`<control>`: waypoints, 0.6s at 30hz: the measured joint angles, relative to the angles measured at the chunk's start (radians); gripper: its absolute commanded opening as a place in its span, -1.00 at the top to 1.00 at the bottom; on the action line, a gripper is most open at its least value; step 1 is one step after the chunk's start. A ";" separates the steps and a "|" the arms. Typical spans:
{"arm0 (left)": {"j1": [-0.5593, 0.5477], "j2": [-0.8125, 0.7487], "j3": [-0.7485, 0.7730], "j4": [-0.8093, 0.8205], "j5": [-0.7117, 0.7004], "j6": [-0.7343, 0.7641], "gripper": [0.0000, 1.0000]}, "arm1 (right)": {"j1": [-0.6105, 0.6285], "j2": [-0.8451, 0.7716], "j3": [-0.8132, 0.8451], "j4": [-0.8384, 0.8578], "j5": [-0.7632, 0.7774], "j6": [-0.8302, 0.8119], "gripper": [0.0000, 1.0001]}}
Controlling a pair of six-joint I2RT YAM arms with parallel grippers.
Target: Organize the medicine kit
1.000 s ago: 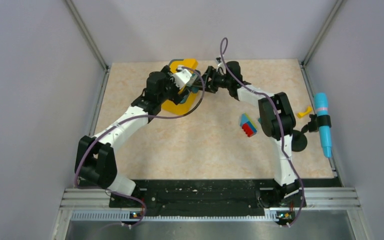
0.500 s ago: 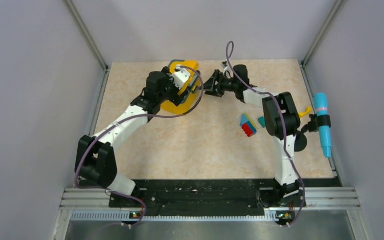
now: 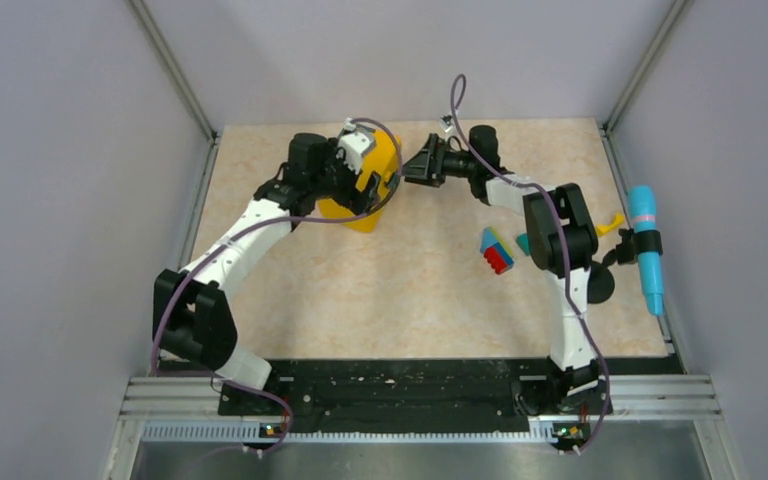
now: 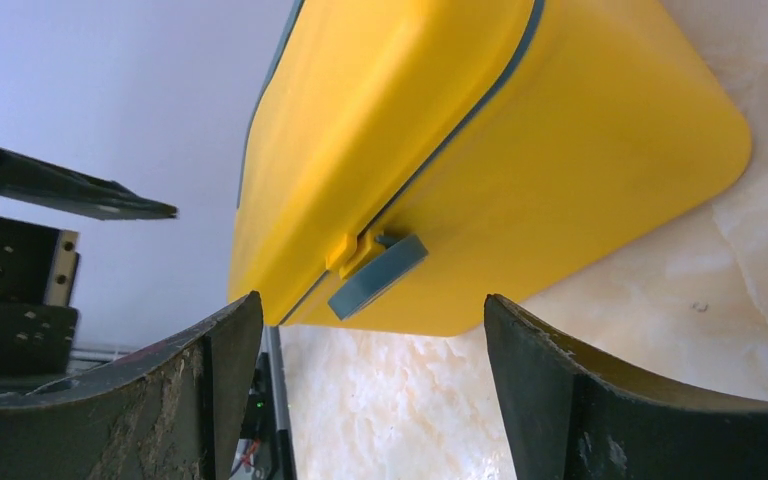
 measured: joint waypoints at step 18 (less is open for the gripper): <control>0.198 0.402 0.347 0.119 0.007 -0.316 -0.87 | 0.039 0.085 0.109 0.013 -0.031 0.035 -0.49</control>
